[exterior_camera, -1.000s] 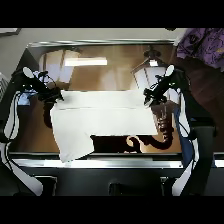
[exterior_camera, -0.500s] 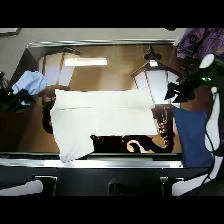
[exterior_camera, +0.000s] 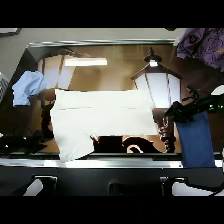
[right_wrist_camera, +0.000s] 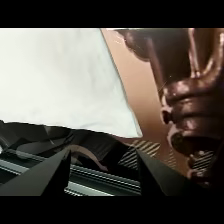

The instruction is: Fold the clothes and pants, and hang the long-sleeved shirts on hangers.

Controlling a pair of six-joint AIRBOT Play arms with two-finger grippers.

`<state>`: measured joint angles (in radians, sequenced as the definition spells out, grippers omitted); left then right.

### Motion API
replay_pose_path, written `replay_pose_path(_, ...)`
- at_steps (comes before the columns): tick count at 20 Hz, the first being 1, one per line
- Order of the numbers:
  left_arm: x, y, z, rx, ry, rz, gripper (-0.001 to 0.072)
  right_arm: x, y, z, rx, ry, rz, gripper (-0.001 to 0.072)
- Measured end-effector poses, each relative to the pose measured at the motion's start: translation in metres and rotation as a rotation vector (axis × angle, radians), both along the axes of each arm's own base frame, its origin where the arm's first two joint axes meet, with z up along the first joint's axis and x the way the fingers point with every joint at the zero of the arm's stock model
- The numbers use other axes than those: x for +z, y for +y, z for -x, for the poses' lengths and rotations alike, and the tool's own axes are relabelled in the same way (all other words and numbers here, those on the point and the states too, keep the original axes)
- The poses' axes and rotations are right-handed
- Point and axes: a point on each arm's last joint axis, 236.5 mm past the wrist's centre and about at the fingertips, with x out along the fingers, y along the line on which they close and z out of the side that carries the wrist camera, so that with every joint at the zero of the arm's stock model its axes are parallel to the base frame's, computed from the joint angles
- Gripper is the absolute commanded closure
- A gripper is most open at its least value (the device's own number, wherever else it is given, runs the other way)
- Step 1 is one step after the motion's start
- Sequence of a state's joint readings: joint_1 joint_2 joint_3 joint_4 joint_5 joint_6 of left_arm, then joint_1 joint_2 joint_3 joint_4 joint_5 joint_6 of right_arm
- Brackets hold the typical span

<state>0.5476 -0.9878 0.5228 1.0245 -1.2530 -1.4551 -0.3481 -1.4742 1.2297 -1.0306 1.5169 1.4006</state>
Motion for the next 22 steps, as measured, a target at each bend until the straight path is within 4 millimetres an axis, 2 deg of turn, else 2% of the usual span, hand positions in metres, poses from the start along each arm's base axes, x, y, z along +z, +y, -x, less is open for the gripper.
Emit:
replay_pose_path(3, -0.009, -0.017, 0.011, 0.009, 0.008, 0.057, 0.0176, -0.004, 0.001, 0.0, -0.015, -0.015, -0.006, 0.0228)
replay_pose_path(8, -0.022, -0.032, 0.022, 0.016, 0.048, 0.123, 0.0176, -0.006, 0.0, -0.006, -0.036, -0.044, -0.002, 0.0228)
replay_pose_path(13, -0.032, -0.047, 0.021, -0.009, 0.07, 0.164, 0.0185, -0.007, -0.001, -0.009, -0.043, -0.053, 0.003, 0.0228)
replay_pose_path(14, -0.033, -0.051, 0.02, -0.016, 0.074, 0.173, 0.0266, -0.007, -0.001, -0.009, -0.043, -0.054, 0.003, 0.0228)
replay_pose_path(15, -0.036, -0.055, 0.018, -0.022, 0.075, 0.173, 0.0493, -0.007, -0.001, -0.009, -0.044, -0.054, 0.003, 0.0228)
replay_pose_path(16, -0.041, -0.055, 0.017, -0.027, 0.073, 0.161, 0.0688, -0.007, -0.001, -0.008, -0.043, -0.053, 0.003, 0.0228)
replay_pose_path(19, -0.046, -0.059, 0.012, -0.035, 0.063, 0.152, 0.0691, -0.011, -0.005, -0.001, -0.025, -0.027, 0.026, 0.022)
replay_pose_path(21, -0.046, -0.061, 0.01, -0.036, 0.06, 0.153, 0.0691, -0.019, -0.009, 0.008, -0.015, 0.001, 0.048, 0.0148)
replay_pose_path(22, -0.046, -0.061, 0.01, -0.038, 0.06, 0.154, 0.0691, -0.024, -0.01, 0.012, -0.015, 0.015, 0.054, 0.0149)
